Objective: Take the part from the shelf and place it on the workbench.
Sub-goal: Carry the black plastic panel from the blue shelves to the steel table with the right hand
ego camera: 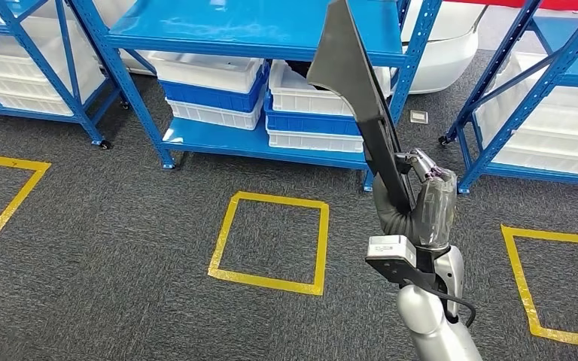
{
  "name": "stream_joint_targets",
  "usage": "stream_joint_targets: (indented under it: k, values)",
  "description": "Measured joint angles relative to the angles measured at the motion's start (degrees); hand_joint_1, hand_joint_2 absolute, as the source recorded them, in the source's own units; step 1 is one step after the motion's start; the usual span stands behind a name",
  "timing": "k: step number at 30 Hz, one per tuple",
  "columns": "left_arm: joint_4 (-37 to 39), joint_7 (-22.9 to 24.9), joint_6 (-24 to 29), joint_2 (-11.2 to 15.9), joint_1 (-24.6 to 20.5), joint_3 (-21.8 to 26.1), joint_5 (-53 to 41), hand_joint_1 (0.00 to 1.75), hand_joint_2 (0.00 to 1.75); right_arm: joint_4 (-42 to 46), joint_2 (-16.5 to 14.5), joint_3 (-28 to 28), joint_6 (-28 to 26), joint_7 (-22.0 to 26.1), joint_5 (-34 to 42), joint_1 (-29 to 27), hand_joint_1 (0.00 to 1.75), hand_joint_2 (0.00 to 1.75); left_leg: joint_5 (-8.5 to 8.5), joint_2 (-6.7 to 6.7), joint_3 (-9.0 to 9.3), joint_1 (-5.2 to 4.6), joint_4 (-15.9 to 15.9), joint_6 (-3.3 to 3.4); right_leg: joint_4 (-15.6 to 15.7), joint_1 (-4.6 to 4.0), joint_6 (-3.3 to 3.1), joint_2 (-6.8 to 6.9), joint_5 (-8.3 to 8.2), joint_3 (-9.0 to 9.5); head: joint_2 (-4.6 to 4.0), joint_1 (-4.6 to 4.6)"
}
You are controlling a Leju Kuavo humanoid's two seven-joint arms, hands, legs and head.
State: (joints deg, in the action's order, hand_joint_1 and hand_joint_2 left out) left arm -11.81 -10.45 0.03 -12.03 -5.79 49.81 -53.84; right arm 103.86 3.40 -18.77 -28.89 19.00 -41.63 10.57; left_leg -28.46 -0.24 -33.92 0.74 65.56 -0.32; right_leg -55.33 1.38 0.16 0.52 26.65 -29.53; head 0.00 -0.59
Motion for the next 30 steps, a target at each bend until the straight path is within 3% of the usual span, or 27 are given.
stream_joint_targets:
  k: [2, 3, 5, 7, 10, 11, 12, 13, 15, 17, 20, 22, 23, 25, 27, 28, 30]
  values:
    - [0.07, 0.07, -0.22, -0.48, 0.18, -0.14, -0.18, 0.0, 1.75, -0.01, -0.03, 0.01, 0.02, -0.16, -0.3, 0.05, 1.75, 1.75, 0.89, -0.04, 4.23, -0.12, -6.91, 0.47, -0.4, -0.24, 0.5, 0.02, -0.28, -0.53, 0.0, 0.06]
    - [0.13, 0.07, -0.33, -0.69, 0.25, -0.16, -0.21, 0.0, 1.75, -0.01, -0.07, 0.01, 0.02, -0.22, -0.38, 0.08, 1.75, 1.75, 0.77, -0.06, 4.87, -0.23, -8.36, 0.7, -0.51, -0.37, 0.83, 0.03, -0.49, -0.86, 0.0, 0.06]
    - [0.21, 0.07, -0.47, -0.97, 0.32, -0.24, -0.24, 0.0, 1.75, -0.01, -0.14, 0.02, 0.02, -0.27, -0.46, 0.13, 1.75, 1.75, 0.9, 0.02, 4.51, -0.23, -9.04, 1.34, -0.71, -0.6, 1.6, 0.05, -0.86, -1.51, 0.0, 0.08]
    - [0.25, 0.31, -0.42, -1.15, 0.29, -0.36, -0.19, 0.0, 1.75, -0.01, -0.14, 0.08, 0.02, -0.27, -0.49, 0.21, 1.75, 1.75, 1.5, 0.23, 4.07, -0.04, -9.67, 2.39, -2.72, -0.72, 1.79, -0.05, 0.36, -2.98, 0.0, 0.19]
    - [0.3, 1.35, -0.03, -1.27, 0.23, -0.43, -0.01, 0.0, 1.75, -0.23, -0.18, 0.13, 0.05, -0.27, -0.53, 0.35, 1.75, 1.75, 2.41, 0.41, 3.01, -0.22, -9.83, 3.45, -13.63, -0.64, 1.17, -0.21, 5.65, -7.94, 0.0, 0.47]
    - [0.31, 1.69, 0.15, -1.28, 0.23, -0.43, 0.09, 0.0, 1.75, -0.39, -0.2, 0.13, 0.07, -0.27, -0.54, 0.35, 1.75, 1.75, 2.66, 0.42, 2.68, -0.3, -9.8, 3.54, -16.96, -0.62, 1.24, -0.22, 6.84, -9.24, 0.0, 0.5]
    - [0.31, 1.97, 0.32, -1.29, 0.22, -0.43, 0.19, 0.0, 1.75, -0.57, -0.22, 0.13, 0.08, -0.27, -0.54, 0.36, 1.75, 1.75, 2.88, 0.41, 2.42, -0.34, -9.77, 3.52, -18.26, -0.6, 1.52, -0.22, 7.13, -9.5, 0.0, 0.53]
    - [0.31, 2.18, 0.42, -1.29, 0.21, -0.42, 0.31, 0.0, 1.75, -0.72, -0.22, 0.13, 0.08, -0.27, -0.54, 0.4, 1.75, 1.75, 3.06, 0.37, 2.27, -0.35, -9.75, 3.43, -16.76, -0.56, 1.98, -0.22, 6.34, -8.36, 0.0, 0.58]
    - [0.31, 2.44, 0.33, -1.3, 0.17, -0.41, 0.45, 0.0, 1.75, -0.92, -0.28, 0.12, 0.09, -0.28, -0.56, 0.65, 1.75, 1.75, 3.26, 0.3, 2.14, -0.39, -9.57, 3.16, -8.41, -0.29, 2.83, -0.19, 3.42, -3.6, 0.0, 0.59]
    - [0.31, 2.6, 0.05, -1.26, 0.1, -0.41, 0.66, 0.0, 1.75, -1.06, -0.49, 0.08, 0.13, -0.3, -0.63, 1.07, 1.75, 1.75, 3.37, 0.3, 1.81, -0.73, -9.2, 2.72, -1.97, -0.23, 2.74, -0.28, 1.48, -0.21, 0.0, 0.52]
    - [0.31, 2.72, -0.2, -1.2, 0.06, -0.38, 0.92, 0.0, 1.75, -1.34, -0.78, 0.07, 0.15, -0.35, -1.05, 1.32, 1.75, 1.75, 3.69, 0.29, 1.25, -0.93, -8.91, 1.93, -1.08, -0.21, 1.81, -0.45, 0.88, -0.06, 0.0, 0.4]
    - [0.31, 2.73, -0.33, -1.18, 0.05, -0.36, 0.95, 0.0, 1.75, -1.5, -0.99, 0.06, 0.09, -0.38, -1.79, 1.49, 1.75, 1.75, 2.41, 0.18, 0.53, -0.69, -7.4, 1.35, -1.09, 0.1, 1.16, -0.44, 0.51, -0.27, 0.0, 0.36]
    - [0.31, 2.69, -0.4, -1.16, 0.04, -0.35, 0.98, 0.0, 1.75, -1.57, -1.14, 0.04, 0.02, -0.42, -2.37, 1.62, 1.75, 1.75, 0.74, 0.12, -0.46, -0.6, -5.04, 1.04, -1.05, 0.24, 0.8, -0.35, 0.31, -0.4, 0.0, 0.3]
    - [0.31, 2.51, -0.55, -1.12, -0.03, -0.28, 1.07, 0.0, 1.75, -1.83, -1.37, 0.0, -0.45, -0.68, -3.94, 1.8, 1.75, 1.75, -3.53, 0.09, -3.6, -0.55, 2.67, 0.54, -1.07, 0.06, 0.32, -0.03, 0.06, -0.8, 0.0, 0.2]
    - [0.31, 2.31, -0.62, -1.09, -0.13, -0.15, 1.12, 0.0, 1.75, -2.22, -1.56, -0.07, -1.35, -1.08, -5.43, 1.89, 1.75, 1.75, -5.45, 0.1, -5.64, -0.55, 8.16, 0.46, -1.09, -0.2, 0.05, 0.43, -0.12, -1.13, 0.0, 0.19]
    - [0.31, 2.25, -0.63, -1.09, -0.15, -0.07, 1.13, 0.0, 1.75, -2.44, -1.65, -0.13, -1.76, -1.23, -5.84, 1.97, 1.75, 1.75, -4.66, 0.16, -5.03, -0.56, 7.57, 0.62, -1.1, -0.33, -0.01, 0.67, -0.17, -1.19, 0.0, 0.19]
    - [0.31, 2.18, -0.65, -1.06, -0.13, 0.07, 1.25, 0.0, 1.75, -2.78, -1.83, -0.35, -2.08, -1.37, -5.87, 2.33, 1.75, 1.75, -0.97, 0.96, -1.04, -0.65, 0.47, 1.36, -1.09, -0.57, -0.05, 1.1, -0.2, -1.13, 0.0, 0.19]
